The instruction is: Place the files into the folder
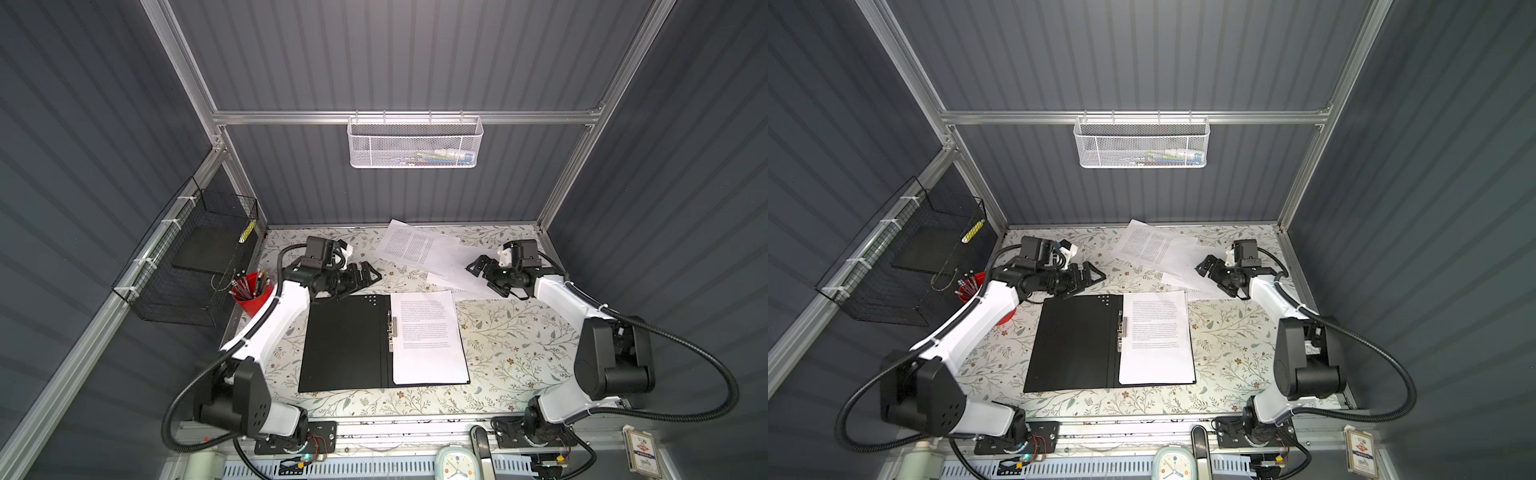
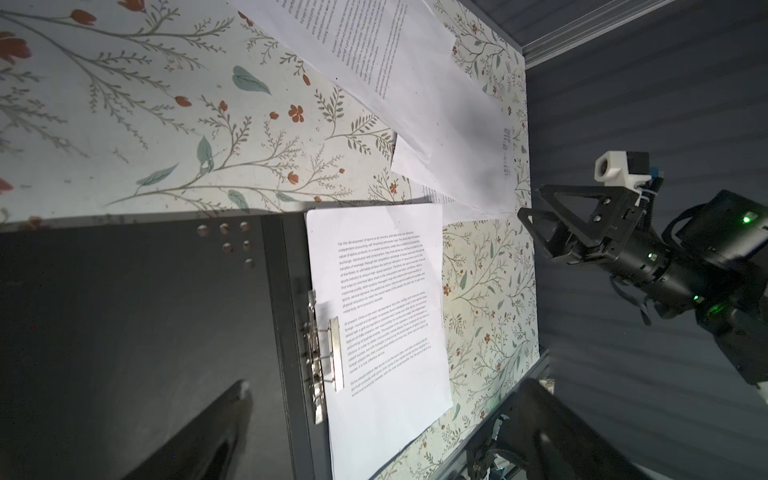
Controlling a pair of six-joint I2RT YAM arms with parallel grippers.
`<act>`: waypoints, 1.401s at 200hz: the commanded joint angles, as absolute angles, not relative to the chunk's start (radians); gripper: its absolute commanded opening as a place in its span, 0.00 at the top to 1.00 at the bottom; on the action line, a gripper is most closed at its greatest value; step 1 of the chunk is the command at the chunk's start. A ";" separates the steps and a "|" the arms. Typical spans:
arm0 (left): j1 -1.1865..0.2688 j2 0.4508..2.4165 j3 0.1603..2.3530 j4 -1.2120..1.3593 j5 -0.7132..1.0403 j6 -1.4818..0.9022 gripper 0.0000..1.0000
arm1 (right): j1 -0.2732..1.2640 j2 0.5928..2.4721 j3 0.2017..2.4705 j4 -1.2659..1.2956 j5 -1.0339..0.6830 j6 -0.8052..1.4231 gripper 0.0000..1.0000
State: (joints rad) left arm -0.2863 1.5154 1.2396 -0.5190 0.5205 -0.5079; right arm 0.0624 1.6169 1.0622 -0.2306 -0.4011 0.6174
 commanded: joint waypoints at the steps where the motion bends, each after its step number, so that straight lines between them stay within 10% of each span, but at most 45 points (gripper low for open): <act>1: -0.288 1.671 1.364 -0.460 0.550 -0.486 0.00 | 0.076 1.664 1.091 -0.127 -0.457 0.704 0.01; 140: -0.294 2.599 2.329 -0.520 0.594 -0.451 0.00 | 0.098 1.772 1.102 -0.094 -0.606 0.690 0.01; 280: -0.478 2.442 1.997 -0.503 0.562 -0.427 0.00 | 0.044 1.828 1.089 -0.060 -0.558 0.745 0.01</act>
State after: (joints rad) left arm -0.4255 2.4851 2.0781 -0.4400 0.5766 -0.4446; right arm 0.0555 1.7882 1.0973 -0.0757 -0.5747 0.7155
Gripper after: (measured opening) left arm 0.996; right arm 0.989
